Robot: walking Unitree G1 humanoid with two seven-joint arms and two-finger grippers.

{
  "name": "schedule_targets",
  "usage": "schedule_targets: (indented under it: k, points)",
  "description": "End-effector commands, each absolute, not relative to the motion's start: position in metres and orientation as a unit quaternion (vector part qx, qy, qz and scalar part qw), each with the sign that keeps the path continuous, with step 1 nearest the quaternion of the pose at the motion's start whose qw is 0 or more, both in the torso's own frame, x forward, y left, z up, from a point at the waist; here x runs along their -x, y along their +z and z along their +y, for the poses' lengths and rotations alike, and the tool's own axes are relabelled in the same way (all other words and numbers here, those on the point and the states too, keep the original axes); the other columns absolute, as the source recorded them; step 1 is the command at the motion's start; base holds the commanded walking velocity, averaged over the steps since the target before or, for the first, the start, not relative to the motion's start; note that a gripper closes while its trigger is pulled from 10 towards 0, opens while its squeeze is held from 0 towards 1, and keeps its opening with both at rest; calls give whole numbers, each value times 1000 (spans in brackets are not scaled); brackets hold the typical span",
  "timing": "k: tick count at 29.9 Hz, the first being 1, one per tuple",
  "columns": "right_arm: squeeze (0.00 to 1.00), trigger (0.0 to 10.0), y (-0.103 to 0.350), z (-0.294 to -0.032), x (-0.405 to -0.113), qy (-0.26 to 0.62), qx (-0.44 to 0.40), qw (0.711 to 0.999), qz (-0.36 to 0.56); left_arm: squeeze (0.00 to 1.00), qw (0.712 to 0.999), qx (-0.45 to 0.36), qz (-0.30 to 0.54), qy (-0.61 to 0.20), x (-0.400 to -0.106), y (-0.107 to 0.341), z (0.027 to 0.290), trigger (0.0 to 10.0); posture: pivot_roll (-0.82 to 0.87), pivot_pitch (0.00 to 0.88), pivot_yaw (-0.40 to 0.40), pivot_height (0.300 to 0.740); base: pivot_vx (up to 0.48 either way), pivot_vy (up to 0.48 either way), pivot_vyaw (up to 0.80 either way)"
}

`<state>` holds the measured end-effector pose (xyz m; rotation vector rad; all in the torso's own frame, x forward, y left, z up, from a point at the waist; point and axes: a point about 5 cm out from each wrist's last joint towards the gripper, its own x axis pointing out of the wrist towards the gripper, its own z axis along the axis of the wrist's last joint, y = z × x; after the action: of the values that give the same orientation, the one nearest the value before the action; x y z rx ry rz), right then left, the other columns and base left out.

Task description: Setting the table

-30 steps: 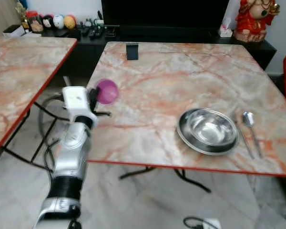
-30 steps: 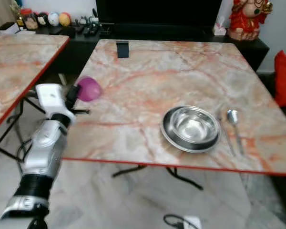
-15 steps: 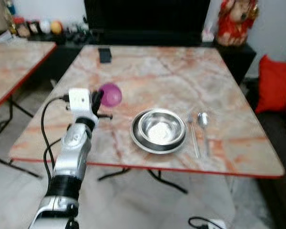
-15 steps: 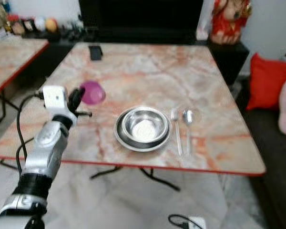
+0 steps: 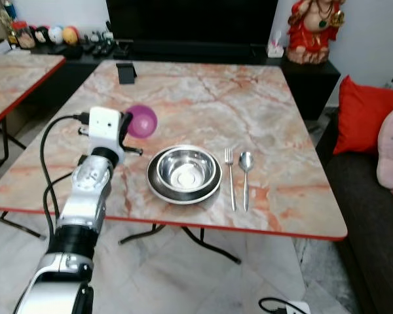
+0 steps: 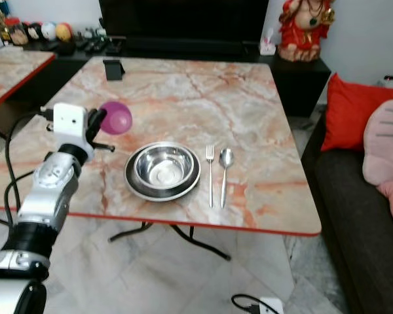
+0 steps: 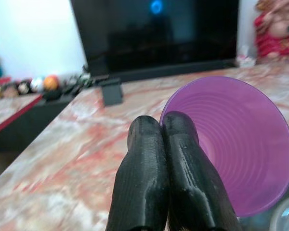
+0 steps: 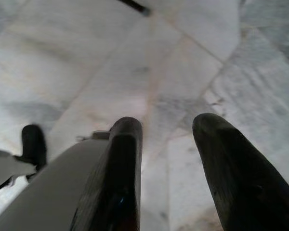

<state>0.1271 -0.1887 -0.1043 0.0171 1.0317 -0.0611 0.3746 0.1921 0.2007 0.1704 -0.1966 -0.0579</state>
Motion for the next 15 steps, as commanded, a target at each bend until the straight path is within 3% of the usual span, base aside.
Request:
schedule_targets:
  k: [1,7,15]
  points:
    - [0,10000,-104,-190,-127,-29,-7,869,494,0,993,-72,-91,-26,-379,204,194,10000,33,0,-33,740,0,0,0]
    - [0,10000,-104,-190,-128,-26,-6,869,494,0,999,10,-30,-13,-394,201,192,10000,35,0,-35,740,0,0,0]
    - [0,10000,-104,-189,-129,-27,-8,869,494,0,1000,15,0,-3,-398,191,185,10000,29,0,-33,740,0,0,0]
